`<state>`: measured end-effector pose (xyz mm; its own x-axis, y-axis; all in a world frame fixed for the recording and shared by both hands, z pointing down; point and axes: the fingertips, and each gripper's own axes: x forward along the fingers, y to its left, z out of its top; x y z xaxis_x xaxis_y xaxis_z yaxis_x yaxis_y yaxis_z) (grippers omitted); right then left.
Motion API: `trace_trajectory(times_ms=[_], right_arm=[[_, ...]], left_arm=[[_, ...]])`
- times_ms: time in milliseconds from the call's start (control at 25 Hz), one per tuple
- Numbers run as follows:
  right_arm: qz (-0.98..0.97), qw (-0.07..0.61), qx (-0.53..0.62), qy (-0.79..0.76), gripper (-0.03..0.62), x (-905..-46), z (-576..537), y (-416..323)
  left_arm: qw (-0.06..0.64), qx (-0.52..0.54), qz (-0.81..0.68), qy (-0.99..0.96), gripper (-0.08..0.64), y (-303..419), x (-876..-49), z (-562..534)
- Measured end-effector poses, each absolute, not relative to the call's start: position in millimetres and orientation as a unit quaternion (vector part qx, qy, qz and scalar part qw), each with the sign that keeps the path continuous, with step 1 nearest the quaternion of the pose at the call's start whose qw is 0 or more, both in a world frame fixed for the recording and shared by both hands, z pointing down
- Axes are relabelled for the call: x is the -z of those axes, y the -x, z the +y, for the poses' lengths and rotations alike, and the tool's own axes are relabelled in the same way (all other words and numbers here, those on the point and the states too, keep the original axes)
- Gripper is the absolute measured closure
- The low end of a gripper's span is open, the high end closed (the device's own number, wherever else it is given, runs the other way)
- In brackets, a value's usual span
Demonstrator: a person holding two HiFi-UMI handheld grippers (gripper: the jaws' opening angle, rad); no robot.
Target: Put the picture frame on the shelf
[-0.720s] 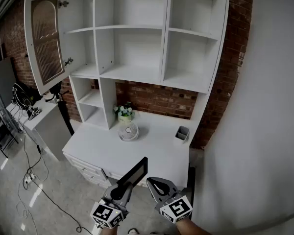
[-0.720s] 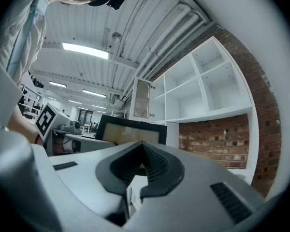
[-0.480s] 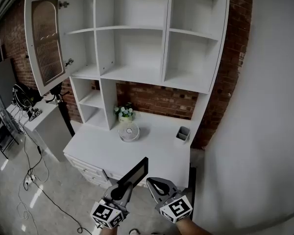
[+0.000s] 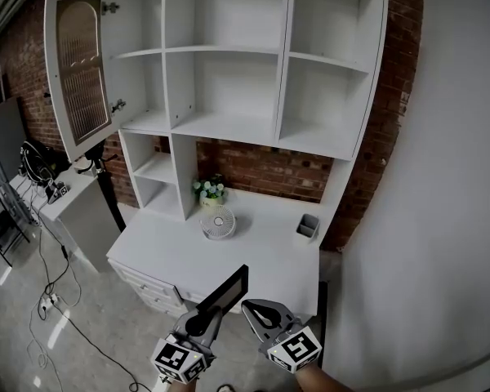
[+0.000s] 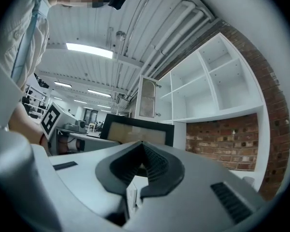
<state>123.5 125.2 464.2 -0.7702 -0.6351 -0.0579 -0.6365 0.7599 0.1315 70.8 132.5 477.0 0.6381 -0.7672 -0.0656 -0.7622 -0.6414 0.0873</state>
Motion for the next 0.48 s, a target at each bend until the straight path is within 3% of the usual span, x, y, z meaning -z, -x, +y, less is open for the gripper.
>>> trace_trajectory(times_ms=[480], right_arm=[[0.928, -0.060, -0.144, 0.339, 0.575, -466, 124, -85]], left_arm=[[0.038, 0.051, -0.399, -0.915, 0.543, -44, -480, 127]])
